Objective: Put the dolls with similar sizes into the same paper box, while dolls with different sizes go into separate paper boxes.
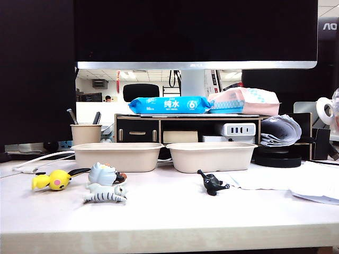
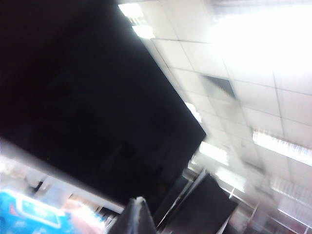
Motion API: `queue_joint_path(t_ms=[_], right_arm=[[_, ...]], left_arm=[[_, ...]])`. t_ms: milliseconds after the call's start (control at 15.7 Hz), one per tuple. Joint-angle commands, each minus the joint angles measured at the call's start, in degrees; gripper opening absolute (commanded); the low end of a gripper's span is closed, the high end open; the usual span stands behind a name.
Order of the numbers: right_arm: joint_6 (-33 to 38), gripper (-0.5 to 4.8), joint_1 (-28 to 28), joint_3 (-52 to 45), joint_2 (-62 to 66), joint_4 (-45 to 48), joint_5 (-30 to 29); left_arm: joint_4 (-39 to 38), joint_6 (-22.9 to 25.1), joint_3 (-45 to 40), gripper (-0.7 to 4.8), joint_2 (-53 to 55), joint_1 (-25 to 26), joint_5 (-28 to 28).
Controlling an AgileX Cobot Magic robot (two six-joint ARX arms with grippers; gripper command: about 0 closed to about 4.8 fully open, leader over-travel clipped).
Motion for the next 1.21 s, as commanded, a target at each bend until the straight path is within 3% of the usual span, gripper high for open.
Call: queue_joint_path(t_ms=[64,191,254,318,382,509,636,763,827,891,954,1082,1209], right_arm=[[-4.8,-0.01,0.0,17.2,18.7,-6.1,-10.7],[-5.4,-0.02,0.2,28.7,35.3,-14.5,-31.1],[-5.7,-0.02,1.9,33.9,43.7,-19.2,-38.6],[-9.1,-0.02,5.2,38.4,51.2,-25.4,-41.3],[-13.0,-0.02,8.2,41.2,56.8,-30.2,-41.2],[-14.1,-0.02,13.3,45.5,67.0,-40.7,-39.9],[-15.0,-0.02,17.3,48.1,75.2,-51.3,-34.6],[-15.6,0.02,20.9,48.2,80.7,-55.7,-28.9],[-16.6,1.05,22.9,48.3,84.4,-58.0,-24.5],[-16.7,2.49,25.2,48.5,87.5,-59.6,-20.3],[-16.7,2.85,26.1,48.5,89.5,-60.3,-19.3],[-16.4,2.85,27.7,48.5,92.1,-59.3,-19.2],[-16.3,2.84,28.8,48.6,92.8,-58.8,-14.7]], left_arm=[[-29.0,34.8,25.4,-0.05,17.4,0.0,7.5],[-43.2,46.8,36.5,-0.05,30.2,0.0,14.7],[-51.2,51.7,40.6,-0.05,36.3,0.0,16.4],[-57.6,55.7,42.8,-0.05,40.5,-0.2,16.3],[-61.0,58.4,43.3,-0.05,44.1,-0.7,15.6],[-68.8,64.0,43.2,-0.05,50.8,-2.5,11.5],[-76.5,68.3,43.2,-0.05,55.9,-5.9,3.9],[-80.4,71.0,43.2,-0.04,60.6,-10.7,-2.3],[-80.4,71.1,43.1,-0.04,63.1,-14.0,-5.7],[-79.9,70.8,43.1,-0.04,65.3,-17.6,-7.0],[-79.7,70.9,43.1,-0.03,66.7,-20.5,-7.3],[-79.0,71.1,43.1,-0.01,67.8,-25.3,-7.8],[-78.2,71.2,43.1,-0.01,67.8,-27.9,-10.9]])
